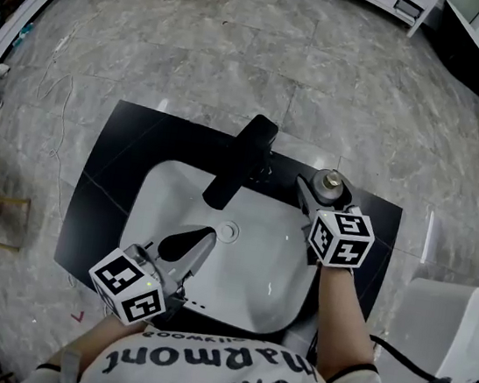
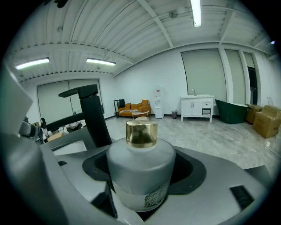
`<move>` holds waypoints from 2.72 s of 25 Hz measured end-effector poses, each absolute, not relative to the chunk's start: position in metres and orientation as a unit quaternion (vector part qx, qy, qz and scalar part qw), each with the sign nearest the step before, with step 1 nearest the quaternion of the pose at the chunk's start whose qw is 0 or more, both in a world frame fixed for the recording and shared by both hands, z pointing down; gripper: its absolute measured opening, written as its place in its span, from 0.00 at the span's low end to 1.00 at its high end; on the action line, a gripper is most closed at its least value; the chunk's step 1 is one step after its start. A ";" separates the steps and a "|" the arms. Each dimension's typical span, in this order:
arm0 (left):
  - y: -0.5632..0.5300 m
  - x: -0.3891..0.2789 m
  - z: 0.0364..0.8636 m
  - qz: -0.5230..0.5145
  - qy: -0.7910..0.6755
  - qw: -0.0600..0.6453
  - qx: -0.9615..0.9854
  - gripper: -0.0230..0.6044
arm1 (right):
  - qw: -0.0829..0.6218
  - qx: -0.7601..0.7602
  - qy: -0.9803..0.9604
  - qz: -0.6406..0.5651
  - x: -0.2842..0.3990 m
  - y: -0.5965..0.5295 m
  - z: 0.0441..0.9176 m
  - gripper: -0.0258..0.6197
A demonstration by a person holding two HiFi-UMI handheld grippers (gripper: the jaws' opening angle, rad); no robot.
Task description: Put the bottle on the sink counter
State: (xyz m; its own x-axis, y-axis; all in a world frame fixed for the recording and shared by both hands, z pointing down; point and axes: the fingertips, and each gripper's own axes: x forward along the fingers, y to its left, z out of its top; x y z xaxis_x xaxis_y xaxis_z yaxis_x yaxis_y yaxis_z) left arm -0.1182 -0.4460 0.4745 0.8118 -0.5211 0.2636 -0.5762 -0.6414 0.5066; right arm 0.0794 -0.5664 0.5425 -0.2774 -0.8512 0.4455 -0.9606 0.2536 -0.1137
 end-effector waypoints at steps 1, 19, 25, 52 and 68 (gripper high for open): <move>-0.446 -0.119 0.475 0.046 -0.305 0.296 0.904 0.06 | 0.149 0.583 -0.777 0.184 0.079 -0.566 0.543 0.57; -0.434 -0.137 0.467 0.027 -0.302 0.301 0.904 0.06 | 0.197 0.593 -0.767 0.145 0.076 -0.554 0.551 0.57; -0.424 -0.153 0.457 0.017 -0.307 0.297 0.904 0.06 | 0.204 0.592 -0.765 0.151 0.074 -0.554 0.555 0.57; -0.380 -0.240 0.431 -0.008 -0.397 0.264 0.879 0.06 | 0.244 0.606 -0.744 0.140 0.074 -0.556 0.566 0.57; -0.332 -0.193 0.409 -0.047 -0.396 0.260 0.879 0.06 | 0.190 0.568 -0.773 0.207 0.092 -0.440 0.544 0.57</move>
